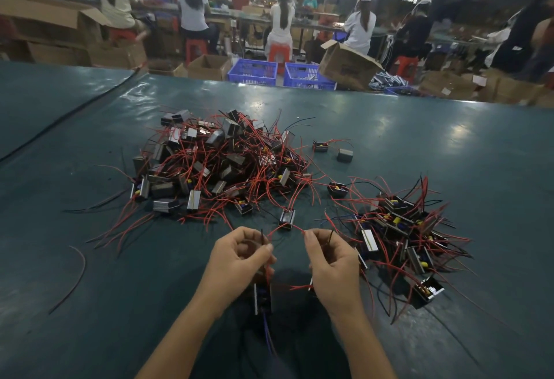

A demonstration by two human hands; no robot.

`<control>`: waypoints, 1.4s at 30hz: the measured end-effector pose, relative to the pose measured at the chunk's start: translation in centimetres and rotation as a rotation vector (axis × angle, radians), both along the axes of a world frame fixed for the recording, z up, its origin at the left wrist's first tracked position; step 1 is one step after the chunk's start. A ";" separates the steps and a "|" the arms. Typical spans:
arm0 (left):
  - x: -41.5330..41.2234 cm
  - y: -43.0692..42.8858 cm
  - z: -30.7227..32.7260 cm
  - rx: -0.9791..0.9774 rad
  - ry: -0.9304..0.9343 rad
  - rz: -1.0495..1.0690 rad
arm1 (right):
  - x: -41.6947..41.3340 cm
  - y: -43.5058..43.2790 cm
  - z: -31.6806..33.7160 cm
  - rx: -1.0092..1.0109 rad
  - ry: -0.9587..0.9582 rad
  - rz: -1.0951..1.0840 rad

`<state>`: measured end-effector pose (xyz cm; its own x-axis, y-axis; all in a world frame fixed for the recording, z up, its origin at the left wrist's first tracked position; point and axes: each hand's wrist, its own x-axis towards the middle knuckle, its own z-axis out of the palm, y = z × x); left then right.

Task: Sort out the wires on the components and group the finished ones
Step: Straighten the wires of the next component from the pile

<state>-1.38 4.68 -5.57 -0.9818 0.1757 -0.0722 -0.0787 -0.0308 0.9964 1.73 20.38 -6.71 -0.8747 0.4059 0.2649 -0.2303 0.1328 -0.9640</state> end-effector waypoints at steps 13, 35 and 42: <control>0.6 0.0 0.7 0.062 0.042 -0.019 | 0.3 -0.4 -0.3 0.190 -0.051 0.006; 0.6 0.0 0.7 -0.087 0.407 0.021 | 1.1 -4.9 -0.3 0.008 -0.003 0.016; 0.6 -0.1 0.8 -0.045 0.340 0.050 | 1.2 -5.6 0.0 -0.101 0.027 0.051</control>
<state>-0.80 4.55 -4.81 -0.9582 0.1310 0.2542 0.2587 0.0184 0.9658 2.91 14.81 -6.74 -0.8881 0.3867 0.2486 -0.2604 0.0227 -0.9652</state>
